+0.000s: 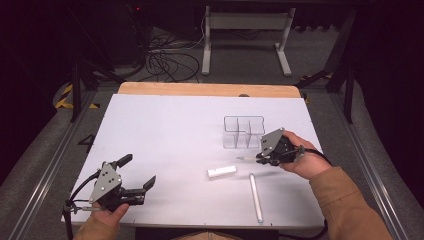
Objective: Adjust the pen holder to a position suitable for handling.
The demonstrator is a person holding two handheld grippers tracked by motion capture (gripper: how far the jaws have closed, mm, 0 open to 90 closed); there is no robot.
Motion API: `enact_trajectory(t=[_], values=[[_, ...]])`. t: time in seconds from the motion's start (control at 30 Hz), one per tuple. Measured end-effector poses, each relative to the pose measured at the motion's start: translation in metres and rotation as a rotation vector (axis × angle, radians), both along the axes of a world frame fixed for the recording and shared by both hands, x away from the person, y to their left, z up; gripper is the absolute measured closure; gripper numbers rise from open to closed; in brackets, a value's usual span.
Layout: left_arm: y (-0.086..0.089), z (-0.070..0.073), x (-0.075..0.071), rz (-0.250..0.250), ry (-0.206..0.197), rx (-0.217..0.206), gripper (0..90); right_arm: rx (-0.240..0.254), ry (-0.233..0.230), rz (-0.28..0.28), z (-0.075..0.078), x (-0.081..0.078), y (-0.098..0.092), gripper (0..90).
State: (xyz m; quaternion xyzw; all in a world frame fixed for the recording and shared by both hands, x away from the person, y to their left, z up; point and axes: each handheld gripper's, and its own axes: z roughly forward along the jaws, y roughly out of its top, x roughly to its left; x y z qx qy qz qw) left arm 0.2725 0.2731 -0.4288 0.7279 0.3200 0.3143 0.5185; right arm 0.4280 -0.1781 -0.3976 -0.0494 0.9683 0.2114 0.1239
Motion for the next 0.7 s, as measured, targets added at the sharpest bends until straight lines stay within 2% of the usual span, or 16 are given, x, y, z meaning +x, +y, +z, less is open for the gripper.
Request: enact_trajectory(t=[0.1, 0.13, 0.17, 0.43, 0.47, 0.5, 0.53, 0.57, 0.6, 0.63, 0.7], values=[[0.0, 0.0, 0.0, 0.0, 0.002, -0.001, 6.0, 0.026, 0.002, -0.011, 0.004, -0.001, 0.0, 79.7], [0.0, 0.0, 0.0, 0.001, 0.002, -0.001, 6.1, 0.06, -0.001, -0.02, 0.009, -0.002, 0.0, 79.7], [0.0, 0.0, 0.0, 0.0, 0.002, -0.001, 6.1, 0.06, -0.001, -0.02, 0.009, -0.002, 0.0, 79.7], [0.0, 0.0, 0.0, 0.0, 0.003, -0.004, 6.0, 0.195, 0.005, -0.052, 0.025, -0.007, 0.0, 79.8], [0.0, 0.0, 0.0, 0.0, 0.003, -0.004, 6.1, 0.227, 0.011, -0.06, 0.028, -0.007, 0.0, 79.7], [0.0, 0.0, 0.0, 0.0, 0.003, -0.004, 6.1, 0.227, 0.011, -0.06, 0.028, -0.007, 0.0, 79.7], [0.0, 0.0, 0.0, 0.0, 0.003, -0.005, 6.0, 0.263, 0.015, -0.071, 0.031, -0.007, 0.0, 79.7], [0.001, 0.0, 0.0, 0.0, 0.003, -0.005, 6.0, 0.263, 0.015, -0.071, 0.031, -0.007, 0.0, 79.7], [0.001, 0.0, 0.0, 0.0, 0.003, -0.005, 6.0, 0.293, 0.015, -0.085, 0.034, -0.007, 0.0, 79.7], [0.001, 0.0, 0.0, 0.0, 0.003, -0.006, 6.0, 0.293, 0.015, -0.085, 0.034, -0.007, 0.0, 79.7], [0.001, 0.0, 0.0, 0.0, 0.005, -0.005, 6.0, 0.344, 0.014, -0.102, 0.038, -0.007, -0.001, 79.7]])
